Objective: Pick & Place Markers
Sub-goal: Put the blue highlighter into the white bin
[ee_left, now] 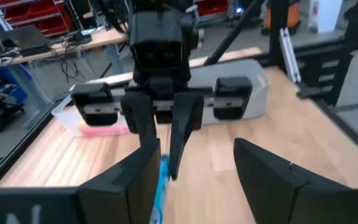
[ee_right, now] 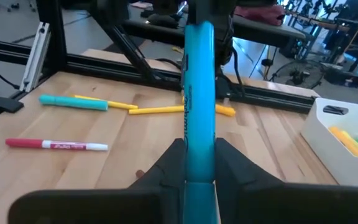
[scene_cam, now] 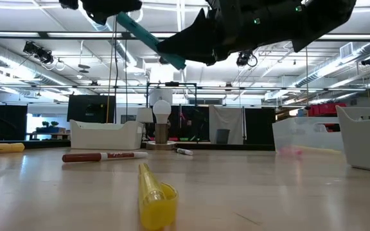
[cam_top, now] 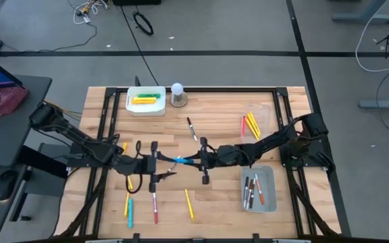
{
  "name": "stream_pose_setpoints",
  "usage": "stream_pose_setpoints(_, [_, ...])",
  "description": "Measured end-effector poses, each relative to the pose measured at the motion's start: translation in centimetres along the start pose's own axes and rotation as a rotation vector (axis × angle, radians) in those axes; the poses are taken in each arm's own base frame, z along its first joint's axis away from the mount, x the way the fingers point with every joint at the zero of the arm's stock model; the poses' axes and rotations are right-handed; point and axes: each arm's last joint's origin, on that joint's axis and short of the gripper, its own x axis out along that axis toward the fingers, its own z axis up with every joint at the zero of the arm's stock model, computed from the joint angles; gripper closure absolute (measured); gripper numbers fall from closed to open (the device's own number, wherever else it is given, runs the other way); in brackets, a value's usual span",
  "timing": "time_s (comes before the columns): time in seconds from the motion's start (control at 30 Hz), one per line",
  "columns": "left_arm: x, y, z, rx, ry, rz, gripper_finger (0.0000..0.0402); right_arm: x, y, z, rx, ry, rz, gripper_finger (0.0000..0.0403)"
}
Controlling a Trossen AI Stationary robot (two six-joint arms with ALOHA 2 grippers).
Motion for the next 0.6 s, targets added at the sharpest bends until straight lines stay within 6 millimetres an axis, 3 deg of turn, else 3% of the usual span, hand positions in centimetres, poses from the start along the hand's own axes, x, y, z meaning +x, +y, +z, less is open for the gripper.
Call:
stream_pose_setpoints(0.2, [0.09, 0.16, -0.82, 0.033, 0.060, 0.057, 0.0132, -0.31, -0.17, 0.43, 0.012, -0.050, 0.006, 0.0355])
stream_pose_setpoints(0.33, [0.05, 0.21, -0.80, 0.013, 0.061, 0.084, 0.0105, -0.33, -0.18, -0.39, 0.023, -0.011, 0.005, 0.0355])
stream_pose_setpoints(0.6, [0.04, 0.08, -1.07, 0.008, 0.087, 0.028, 0.0126, -0.35, -0.22, -0.27, 0.025, -0.019, 0.000, 0.0355])
